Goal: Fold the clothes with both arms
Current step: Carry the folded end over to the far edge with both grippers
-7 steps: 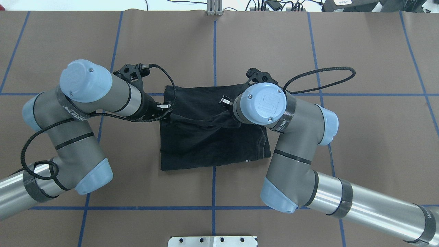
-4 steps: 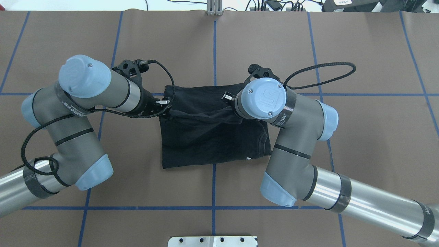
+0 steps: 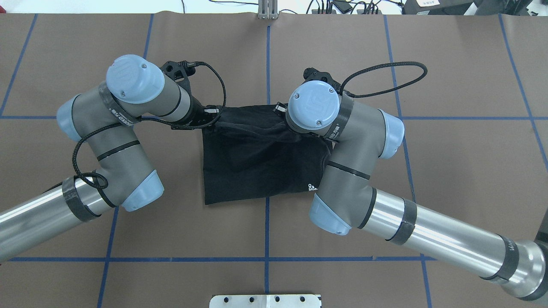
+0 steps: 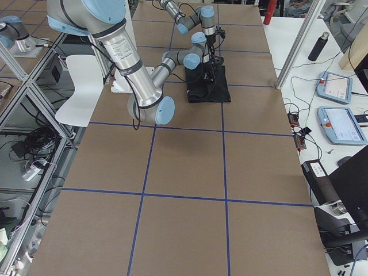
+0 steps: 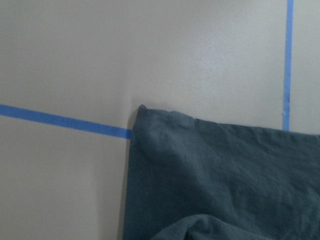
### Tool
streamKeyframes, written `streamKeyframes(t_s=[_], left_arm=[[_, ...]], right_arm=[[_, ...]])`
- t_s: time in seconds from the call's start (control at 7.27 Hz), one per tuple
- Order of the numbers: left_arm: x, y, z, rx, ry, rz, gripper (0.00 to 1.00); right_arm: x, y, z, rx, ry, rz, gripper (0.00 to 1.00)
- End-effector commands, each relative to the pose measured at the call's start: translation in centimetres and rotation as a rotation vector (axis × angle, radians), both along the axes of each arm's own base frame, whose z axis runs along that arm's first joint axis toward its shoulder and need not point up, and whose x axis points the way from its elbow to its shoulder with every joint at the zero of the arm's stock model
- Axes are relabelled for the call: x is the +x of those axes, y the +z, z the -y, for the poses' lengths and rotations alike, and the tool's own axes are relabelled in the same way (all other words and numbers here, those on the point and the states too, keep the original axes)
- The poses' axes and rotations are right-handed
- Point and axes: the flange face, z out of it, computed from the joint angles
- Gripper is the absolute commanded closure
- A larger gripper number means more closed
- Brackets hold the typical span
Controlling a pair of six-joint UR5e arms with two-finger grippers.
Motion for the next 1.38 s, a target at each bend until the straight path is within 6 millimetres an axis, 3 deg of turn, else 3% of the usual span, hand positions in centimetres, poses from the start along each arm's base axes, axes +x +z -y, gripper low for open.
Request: streamKeyframes(t_s=[0.0,0.28,0.41,0.55,0.69,0.83,0.96,1.1,1.24], left_arm=[[0.2,0.9,2.0,-0.003,-0.014,0.031,1.00],[0.8,1.2,2.7,-0.013,-0.018,0.043,1.00],[1.1,0.9,3.0,-0.014,-0.017,0.042,0.71],[1.9,0.3,3.7,-0.015,-0.019,0.045,0.11],[1.4,0.0,4.3,-0.009,-0.031,0.044,0.00],[-0.8,-0.8,5.9,0.037,-0.032,0.029,0.00],[-1.8,-0.7,6.5,0.087,0.023,0.036,0.00],[-3.2,-0.7,7.1,0.126,0.073,0.034,0.00],[-3.9,0.2,7.0,0.166,0.117,0.046,0.00]], right_arm=[[0.0,0.1,1.8,0.003,0.008,-0.022,1.00],[-0.7,0.1,2.8,-0.005,0.012,-0.039,1.00],[-1.4,0.0,3.6,-0.011,0.014,-0.050,1.00],[-1.8,0.1,4.9,-0.018,0.001,-0.068,0.34],[-1.7,-1.1,6.9,0.010,-0.057,-0.090,0.01],[0.9,-1.7,9.3,-0.045,-0.106,-0.037,0.00],[4.1,-2.9,11.0,-0.074,-0.187,0.030,0.00],[5.8,-4.2,11.1,-0.075,-0.217,0.075,0.00],[4.3,-5.2,8.7,-0.051,-0.247,0.085,0.00]])
